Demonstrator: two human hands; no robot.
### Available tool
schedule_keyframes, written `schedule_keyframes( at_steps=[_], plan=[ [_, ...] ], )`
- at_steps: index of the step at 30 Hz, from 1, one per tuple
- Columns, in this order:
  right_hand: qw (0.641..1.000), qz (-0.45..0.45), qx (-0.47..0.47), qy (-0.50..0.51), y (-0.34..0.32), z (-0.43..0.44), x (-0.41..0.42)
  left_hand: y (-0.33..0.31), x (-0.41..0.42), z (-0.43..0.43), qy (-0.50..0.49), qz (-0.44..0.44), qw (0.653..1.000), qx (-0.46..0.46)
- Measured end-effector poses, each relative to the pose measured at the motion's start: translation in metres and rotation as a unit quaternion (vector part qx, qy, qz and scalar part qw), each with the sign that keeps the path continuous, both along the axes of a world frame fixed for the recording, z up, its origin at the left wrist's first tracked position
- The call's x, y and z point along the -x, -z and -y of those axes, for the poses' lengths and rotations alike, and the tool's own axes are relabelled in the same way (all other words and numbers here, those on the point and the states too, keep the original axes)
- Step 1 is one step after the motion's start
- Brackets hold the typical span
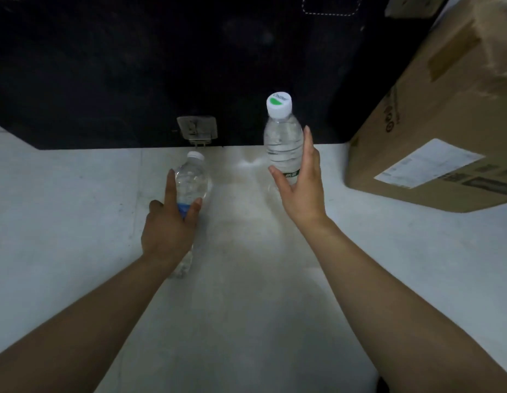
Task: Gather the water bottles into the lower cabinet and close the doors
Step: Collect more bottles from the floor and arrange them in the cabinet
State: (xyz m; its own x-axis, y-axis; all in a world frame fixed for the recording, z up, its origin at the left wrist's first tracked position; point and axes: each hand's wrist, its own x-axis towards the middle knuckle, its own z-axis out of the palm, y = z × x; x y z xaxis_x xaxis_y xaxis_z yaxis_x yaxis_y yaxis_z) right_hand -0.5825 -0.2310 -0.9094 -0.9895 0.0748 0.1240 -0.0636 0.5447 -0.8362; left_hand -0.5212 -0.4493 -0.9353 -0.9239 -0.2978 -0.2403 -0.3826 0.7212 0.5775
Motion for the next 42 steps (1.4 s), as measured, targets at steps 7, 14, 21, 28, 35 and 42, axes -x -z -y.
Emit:
schedule_keyframes(
  at_steps=[7,14,21,28,35,42],
  plan=[
    [0.969,0.068,-0.181,-0.152,0.005,0.019,-0.037,-0.016,-0.017,0.014,-0.027,-0.025,0.999,0.001],
    [0.965,0.105,-0.202,-0.132,0.019,0.043,-0.056,-0.007,-0.046,0.032,-0.032,0.015,0.999,0.0],
    [0.941,0.215,-0.197,-0.169,-0.027,0.053,-0.065,-0.05,-0.081,0.04,-0.083,0.072,0.994,0.004],
    [0.92,0.291,-0.192,-0.177,-0.215,0.065,-0.109,-0.239,-0.13,0.042,-0.165,0.111,0.98,-0.03],
    [0.923,0.267,-0.166,-0.223,-0.49,0.068,-0.13,-0.513,-0.145,0.024,-0.219,0.059,0.968,-0.108],
    [0.931,0.246,-0.129,-0.236,-0.706,0.043,-0.145,-0.72,-0.174,0.004,-0.235,0.057,0.963,-0.119]
  ],
)
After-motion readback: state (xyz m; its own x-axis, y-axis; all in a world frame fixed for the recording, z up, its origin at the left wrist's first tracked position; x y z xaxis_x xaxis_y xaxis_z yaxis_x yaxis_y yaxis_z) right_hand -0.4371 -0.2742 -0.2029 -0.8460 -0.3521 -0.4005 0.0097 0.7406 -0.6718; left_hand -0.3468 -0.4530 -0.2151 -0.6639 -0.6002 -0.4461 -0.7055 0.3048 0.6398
